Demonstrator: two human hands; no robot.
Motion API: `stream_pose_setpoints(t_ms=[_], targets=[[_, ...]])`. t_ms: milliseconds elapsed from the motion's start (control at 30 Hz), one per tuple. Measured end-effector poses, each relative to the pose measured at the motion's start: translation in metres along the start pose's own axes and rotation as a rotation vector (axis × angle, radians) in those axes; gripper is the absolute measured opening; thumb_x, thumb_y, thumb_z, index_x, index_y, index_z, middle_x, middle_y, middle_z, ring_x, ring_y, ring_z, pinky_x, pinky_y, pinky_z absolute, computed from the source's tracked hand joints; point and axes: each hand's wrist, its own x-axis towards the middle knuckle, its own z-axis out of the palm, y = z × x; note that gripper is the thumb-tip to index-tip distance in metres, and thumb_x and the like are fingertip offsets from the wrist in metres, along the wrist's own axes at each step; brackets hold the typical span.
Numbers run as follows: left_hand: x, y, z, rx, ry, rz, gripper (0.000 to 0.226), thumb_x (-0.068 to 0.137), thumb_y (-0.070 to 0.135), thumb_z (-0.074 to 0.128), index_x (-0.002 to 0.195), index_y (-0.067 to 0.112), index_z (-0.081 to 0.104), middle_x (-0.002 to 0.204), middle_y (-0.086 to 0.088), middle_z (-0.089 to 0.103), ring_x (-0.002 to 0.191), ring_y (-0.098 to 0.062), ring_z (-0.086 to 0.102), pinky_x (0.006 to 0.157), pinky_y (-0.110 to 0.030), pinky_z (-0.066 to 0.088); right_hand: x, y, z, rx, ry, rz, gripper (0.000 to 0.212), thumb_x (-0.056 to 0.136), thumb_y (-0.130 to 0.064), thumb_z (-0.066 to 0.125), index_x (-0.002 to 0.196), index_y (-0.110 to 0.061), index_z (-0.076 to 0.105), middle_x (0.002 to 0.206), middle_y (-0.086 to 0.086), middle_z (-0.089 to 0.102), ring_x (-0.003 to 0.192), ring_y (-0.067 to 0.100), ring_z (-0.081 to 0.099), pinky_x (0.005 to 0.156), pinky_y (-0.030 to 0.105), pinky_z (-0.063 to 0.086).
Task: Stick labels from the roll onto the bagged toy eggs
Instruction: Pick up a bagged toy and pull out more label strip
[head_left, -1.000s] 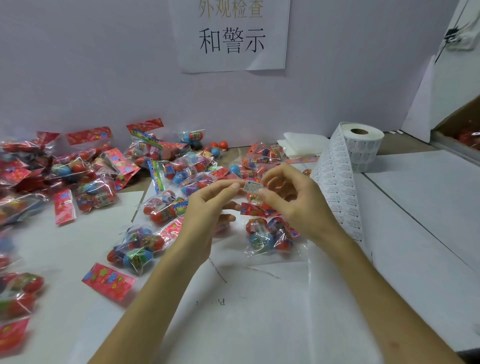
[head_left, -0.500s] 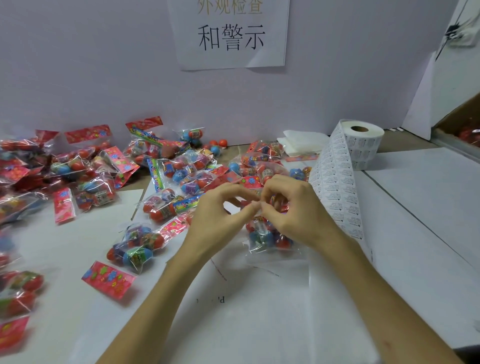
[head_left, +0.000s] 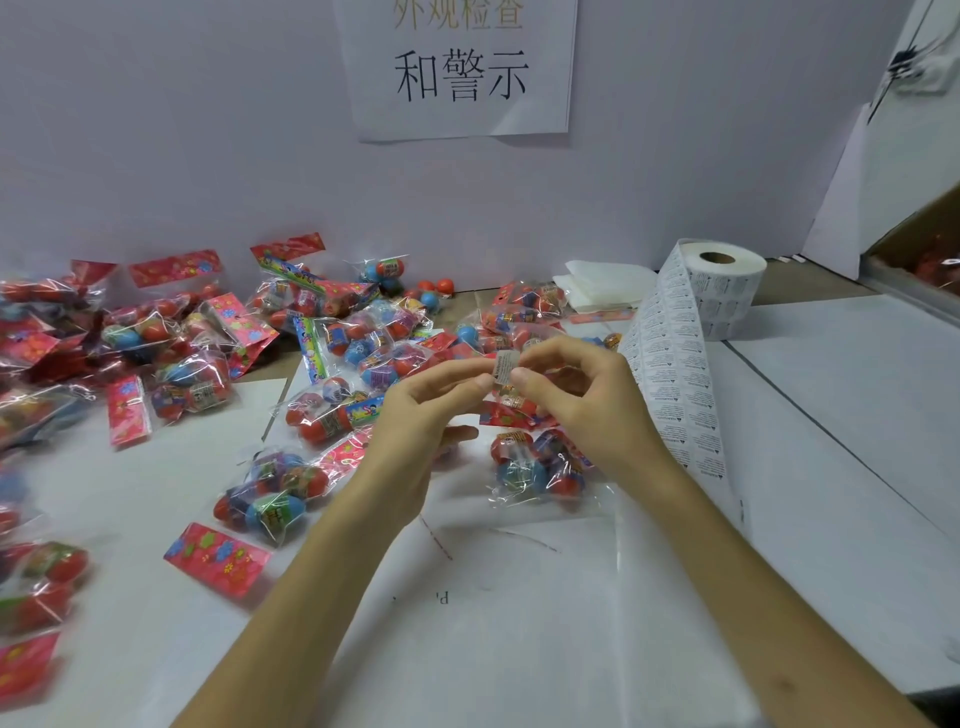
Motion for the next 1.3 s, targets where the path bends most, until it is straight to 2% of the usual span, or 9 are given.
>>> stream_pose_setpoints(t_ms=[167,267,367,533,733,833,933,1100,1300], targets=[[0.001,0.001,0.0,0.086,0.0,0.025,0.017,0.095,0.018,0.07,0.105,0.028,0.08,0.101,0.005,0.08,0.082,-0.004,0.07,0.067,-0.024,0.054,-0.001,-0.002,0.0,-0.005,0.035,-0.023,0.009,0.091,-0.016,0.076,0.085,-0.021,0.073,0.077,-0.006,0.071,0.073,0.019,0.069,0.069,0.032,0.059],[0.004,-0.003,-0.004,0.439,0.258,0.185,0.03,0.101,0.008,0.06,0.105,0.032,0.077,0.097,0.012,0.076,0.079,-0.008,0.069,0.063,-0.031,0.062,-0.004,-0.004,0.003,-0.081,0.044,-0.082,0.009,0.09,-0.015,0.076,0.083,-0.018,0.072,0.073,-0.008,0.069,0.065,0.014,0.065,0.064,0.029,0.057],[0.007,-0.006,-0.022,0.931,0.504,0.23,0.03,0.1,0.02,0.059,0.127,0.027,0.068,0.115,0.005,0.073,0.094,-0.019,0.067,0.076,-0.039,0.057,-0.004,-0.005,0.003,-0.049,0.057,-0.076,0.008,0.092,-0.014,0.074,0.085,-0.018,0.071,0.076,-0.008,0.069,0.066,0.015,0.066,0.064,0.031,0.058],[0.01,-0.008,-0.035,1.275,0.33,-0.104,0.055,0.099,0.058,0.055,0.144,0.026,0.053,0.134,-0.003,0.065,0.125,-0.03,0.057,0.107,-0.052,0.041,-0.004,-0.004,0.001,-0.047,0.068,-0.075,0.011,0.094,-0.013,0.07,0.088,-0.022,0.07,0.082,-0.006,0.07,0.072,0.017,0.066,0.066,0.028,0.057],[0.008,-0.006,-0.028,1.164,0.225,-0.072,0.039,0.097,0.056,0.062,0.126,0.031,0.067,0.112,0.007,0.071,0.118,-0.023,0.061,0.105,-0.052,0.045,-0.003,-0.002,0.0,-0.071,0.067,-0.058,0.011,0.094,-0.013,0.069,0.09,-0.023,0.069,0.086,-0.006,0.069,0.075,0.012,0.066,0.066,0.021,0.054],[0.008,-0.004,-0.027,0.99,0.256,0.017,0.01,0.096,0.028,0.071,0.106,0.027,0.074,0.087,0.012,0.068,0.09,-0.017,0.068,0.092,-0.048,0.057,-0.001,0.001,0.002,-0.042,0.033,-0.019,0.011,0.094,-0.013,0.069,0.097,-0.023,0.068,0.096,-0.001,0.069,0.079,0.013,0.067,0.071,0.025,0.057],[0.008,-0.004,-0.027,0.895,0.389,0.101,0.023,0.093,0.008,0.067,0.09,0.029,0.074,0.079,0.014,0.069,0.074,-0.012,0.069,0.077,-0.043,0.063,0.0,0.004,0.003,0.023,-0.018,0.033,0.018,0.095,-0.012,0.069,0.105,-0.026,0.065,0.101,0.004,0.067,0.08,0.016,0.068,0.067,0.03,0.059],[0.007,-0.007,-0.034,1.178,0.354,-0.001,0.035,0.095,0.053,0.065,0.122,0.031,0.068,0.124,0.003,0.069,0.116,-0.025,0.062,0.097,-0.052,0.053,0.0,0.007,0.006,0.034,-0.04,0.056,0.022,0.094,-0.012,0.069,0.106,-0.03,0.063,0.088,-0.005,0.067,0.071,0.014,0.068,0.063,0.028,0.061],[0.01,-0.007,-0.032,1.049,0.179,-0.029,0.021,0.097,0.042,0.068,0.084,0.027,0.075,0.091,0.004,0.073,0.091,-0.02,0.069,0.083,-0.044,0.06,0.0,0.008,0.006,0.033,-0.051,0.051,0.023,0.095,-0.011,0.068,0.104,-0.031,0.063,0.088,-0.002,0.065,0.063,0.008,0.064,0.06,0.024,0.057]])
